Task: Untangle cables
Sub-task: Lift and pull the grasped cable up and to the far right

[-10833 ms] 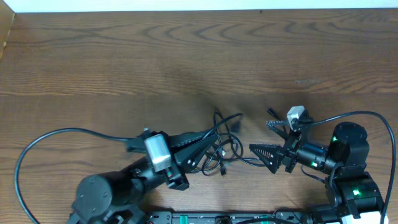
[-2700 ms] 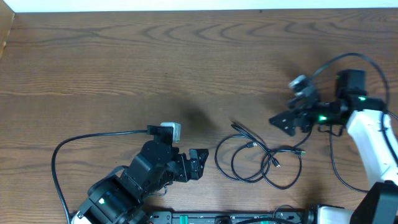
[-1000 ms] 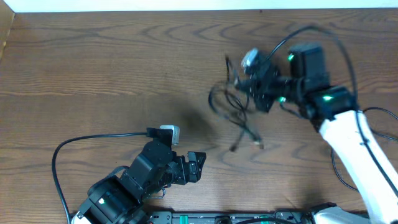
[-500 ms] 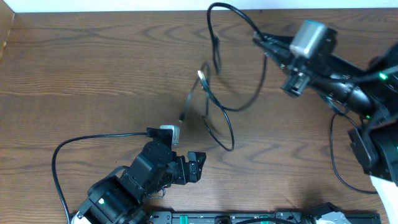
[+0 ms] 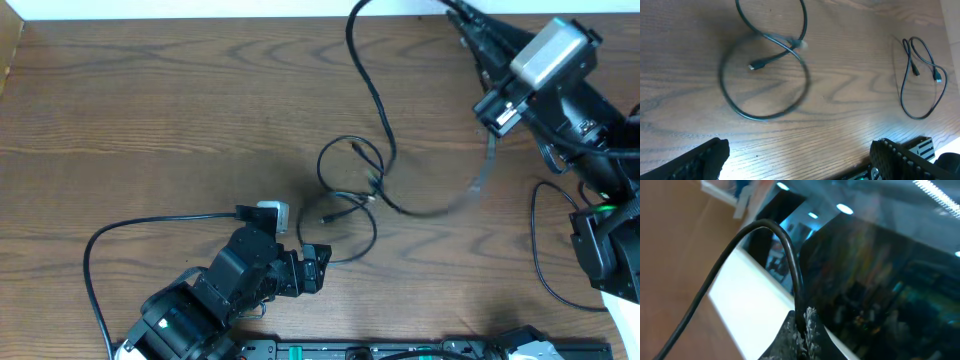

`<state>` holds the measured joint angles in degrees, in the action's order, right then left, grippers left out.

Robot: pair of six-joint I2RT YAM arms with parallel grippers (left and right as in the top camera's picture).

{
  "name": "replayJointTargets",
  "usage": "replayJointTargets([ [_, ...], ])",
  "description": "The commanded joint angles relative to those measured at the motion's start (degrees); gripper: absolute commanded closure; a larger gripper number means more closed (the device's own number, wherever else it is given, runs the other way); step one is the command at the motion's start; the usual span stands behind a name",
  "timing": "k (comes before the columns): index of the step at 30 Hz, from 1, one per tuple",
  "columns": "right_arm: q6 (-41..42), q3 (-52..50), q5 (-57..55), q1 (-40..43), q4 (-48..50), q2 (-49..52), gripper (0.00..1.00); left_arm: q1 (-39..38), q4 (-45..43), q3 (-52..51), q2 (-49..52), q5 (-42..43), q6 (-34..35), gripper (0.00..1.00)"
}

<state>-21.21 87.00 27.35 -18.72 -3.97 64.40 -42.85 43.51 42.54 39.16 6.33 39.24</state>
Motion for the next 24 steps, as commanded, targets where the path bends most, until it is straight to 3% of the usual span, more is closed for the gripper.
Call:
replayJointTargets([
  [1, -1.38, 0.76, -8.79, -0.44, 0.57, -0.26, 0.99, 0.02, 0.22, 0.83, -0.31, 0.15, 0.50, 0.06],
  [17, -1.51, 0.74, -57.13, 6.67, -0.17, 6.62, 0.99, 0.02, 1.18, 0.83, -0.31, 0.13, 0.48, 0.06],
  [24, 4.94, 0.74, -67.76, 15.61, -6.21, 9.46, 0.99, 0.02, 1.49, 0.83, -0.31, 0.13, 0.48, 0.05],
])
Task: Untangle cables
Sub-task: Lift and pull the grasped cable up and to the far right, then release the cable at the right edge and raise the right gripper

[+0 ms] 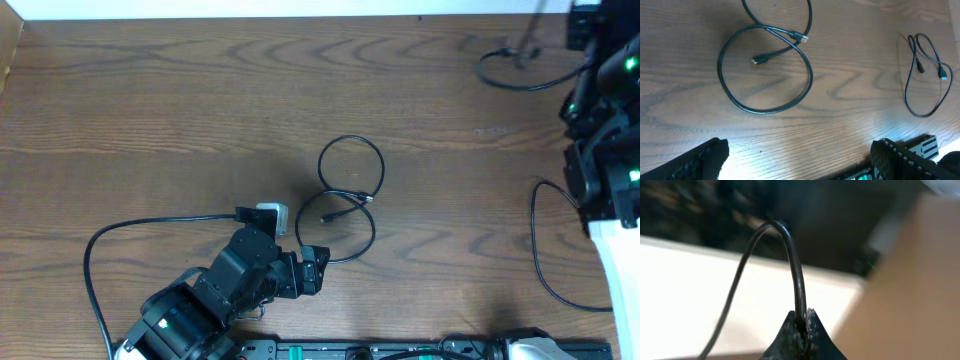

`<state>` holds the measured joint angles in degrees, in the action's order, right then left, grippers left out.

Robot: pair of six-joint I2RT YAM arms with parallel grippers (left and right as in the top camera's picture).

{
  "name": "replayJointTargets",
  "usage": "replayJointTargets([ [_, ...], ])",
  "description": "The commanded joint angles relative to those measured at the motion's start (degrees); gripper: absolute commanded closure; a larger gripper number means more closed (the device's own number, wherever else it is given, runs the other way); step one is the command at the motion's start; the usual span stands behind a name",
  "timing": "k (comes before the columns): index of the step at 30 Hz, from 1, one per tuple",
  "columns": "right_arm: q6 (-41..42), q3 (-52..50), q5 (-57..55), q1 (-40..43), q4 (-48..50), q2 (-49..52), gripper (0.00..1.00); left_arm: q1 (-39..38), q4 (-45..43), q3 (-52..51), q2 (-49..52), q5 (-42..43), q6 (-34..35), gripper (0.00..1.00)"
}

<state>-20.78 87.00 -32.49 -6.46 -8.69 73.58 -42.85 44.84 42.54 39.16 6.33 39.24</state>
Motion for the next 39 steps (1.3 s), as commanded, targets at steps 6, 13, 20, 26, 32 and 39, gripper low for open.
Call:
replayJointTargets([
  [6, 20.92, 0.74, -7.08, 13.20, -11.34, 1.42, 0.99, 0.02, 0.15, 0.83, -0.31, 0.13, 0.48, 0.05],
  [13, 35.12, 0.72, 1.31, 24.20, -23.02, 3.67, 0.99, 0.02, 0.15, 0.83, -0.31, 0.11, 0.48, 0.05],
  [20, 43.95, 0.66, 1.64, 32.70, -31.93, 7.76, 0.99, 0.02, 0.15, 0.83, -0.31, 0.13, 0.48, 0.04],
  [26, 57.68, 0.63, 1.64, 38.34, -38.42, 11.58, 0.99, 0.02, 0.15, 0.83, -0.31, 0.13, 0.48, 0.04],
  [32, 66.60, 0.63, 1.66, 41.97, -43.47, 15.72, 0.98, 0.02, 0.15, 0.81, -0.31, 0.13, 0.48, 0.04],
  [39, 67.04, 0.63, 9.33, 44.00, -44.35, 20.35, 0.51, 0.02, 0.15, 0.83, -0.31, 0.13, 0.48, 0.04],
])
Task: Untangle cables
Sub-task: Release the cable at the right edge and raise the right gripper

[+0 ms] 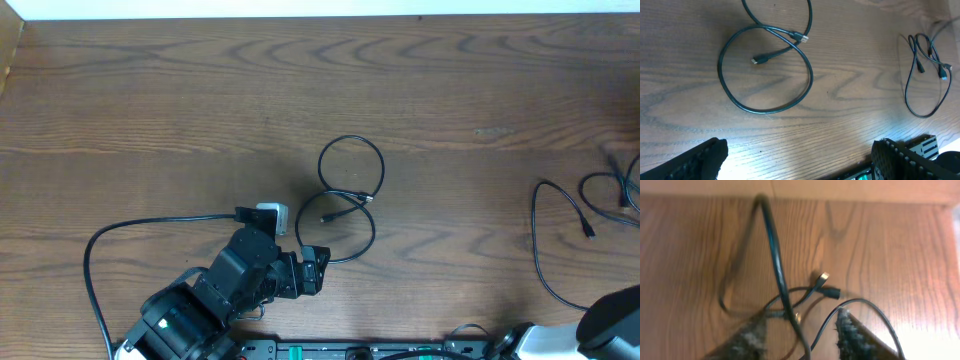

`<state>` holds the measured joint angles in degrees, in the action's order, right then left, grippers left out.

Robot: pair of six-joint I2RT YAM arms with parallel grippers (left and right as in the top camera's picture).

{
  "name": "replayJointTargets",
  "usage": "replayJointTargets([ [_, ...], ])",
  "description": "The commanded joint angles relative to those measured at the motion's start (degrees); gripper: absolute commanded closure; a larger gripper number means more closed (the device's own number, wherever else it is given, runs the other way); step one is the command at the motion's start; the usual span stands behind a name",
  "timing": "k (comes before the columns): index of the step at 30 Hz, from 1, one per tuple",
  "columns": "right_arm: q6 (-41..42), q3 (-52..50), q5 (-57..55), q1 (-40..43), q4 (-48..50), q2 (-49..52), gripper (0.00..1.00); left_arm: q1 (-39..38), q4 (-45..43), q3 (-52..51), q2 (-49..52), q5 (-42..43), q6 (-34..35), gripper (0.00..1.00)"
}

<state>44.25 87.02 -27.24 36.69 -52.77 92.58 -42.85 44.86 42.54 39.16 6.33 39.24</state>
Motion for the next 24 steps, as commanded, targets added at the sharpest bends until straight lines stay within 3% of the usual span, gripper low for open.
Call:
replayJointTargets([
  [1, 2.01, 0.61, 5.49, 1.05, -0.52, 1.88, 0.43, 0.02, 0.13, 0.83, -0.31, 0.13, 0.48, 0.04],
  [3, 1.97, 0.61, 8.15, 1.27, -0.98, 3.02, 0.08, 0.02, 0.13, 0.83, -0.31, 0.13, 0.48, 0.04],
  [4, 1.97, 0.61, 8.96, 1.27, -1.29, 3.43, 0.01, 0.02, 0.13, 0.83, -0.31, 0.13, 0.48, 0.04],
  [8, 0.52, 0.59, 11.43, 1.25, -3.43, 4.52, 0.01, 0.02, 0.13, 0.83, -0.31, 0.13, 0.48, 0.04],
  [13, -11.47, 0.59, 15.56, 1.14, -4.39, 4.55, 0.01, 0.02, 0.13, 0.83, -0.31, 0.13, 0.48, 0.04],
  [19, -17.03, 0.59, 20.63, 0.35, -6.71, 4.57, 0.01, 0.02, 0.13, 0.83, -0.31, 0.13, 0.48, 0.04],
  [24, -34.14, 0.48, 36.79, -2.54, -4.83, 4.57, 0.01, 0.02, 0.13, 0.83, -0.31, 0.13, 0.48, 0.04],
])
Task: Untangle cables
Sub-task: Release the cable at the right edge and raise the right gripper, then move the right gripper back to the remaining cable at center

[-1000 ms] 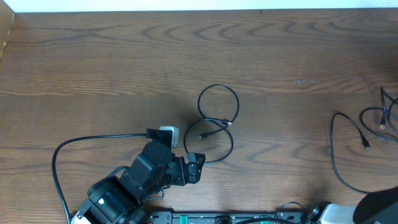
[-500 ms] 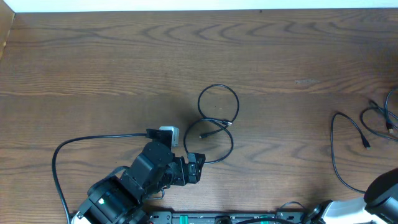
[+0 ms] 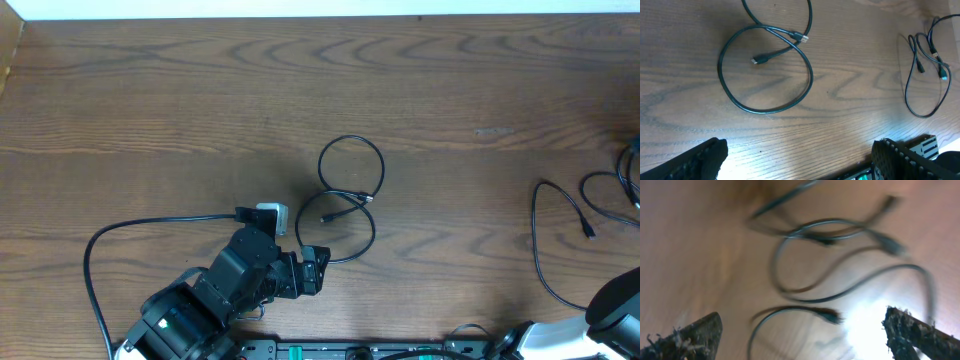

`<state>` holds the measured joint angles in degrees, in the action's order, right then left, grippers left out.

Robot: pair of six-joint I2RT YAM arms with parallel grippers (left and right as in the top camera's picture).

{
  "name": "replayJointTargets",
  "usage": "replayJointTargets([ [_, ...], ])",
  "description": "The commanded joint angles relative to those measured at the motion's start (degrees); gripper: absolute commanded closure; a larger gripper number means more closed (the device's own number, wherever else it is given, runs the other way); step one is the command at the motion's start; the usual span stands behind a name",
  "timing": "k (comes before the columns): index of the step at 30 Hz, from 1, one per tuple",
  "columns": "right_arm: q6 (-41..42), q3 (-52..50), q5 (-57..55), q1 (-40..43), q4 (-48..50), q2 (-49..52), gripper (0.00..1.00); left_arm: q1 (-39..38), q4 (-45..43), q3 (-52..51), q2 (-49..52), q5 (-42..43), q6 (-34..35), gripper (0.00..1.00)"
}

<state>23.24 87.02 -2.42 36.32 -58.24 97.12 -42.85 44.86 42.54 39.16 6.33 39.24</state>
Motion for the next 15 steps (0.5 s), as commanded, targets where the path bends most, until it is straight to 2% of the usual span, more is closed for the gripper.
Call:
replayJointTargets([
  [1, -17.14, 0.46, 16.33, -3.19, 0.90, 0.02, 0.01, 0.02, 0.13, 0.83, -0.31, 0.13, 0.48, 0.04],
  [6, -28.85, 0.33, 28.57, -9.31, 0.13, 0.02, 0.01, 0.02, 0.13, 0.83, -0.31, 0.13, 0.48, 0.04],
  [15, -36.06, -2.10, 28.96, -24.61, -1.36, 0.02, 0.01, 0.02, 0.13, 0.83, -0.31, 0.13, 0.48, 0.04],
])
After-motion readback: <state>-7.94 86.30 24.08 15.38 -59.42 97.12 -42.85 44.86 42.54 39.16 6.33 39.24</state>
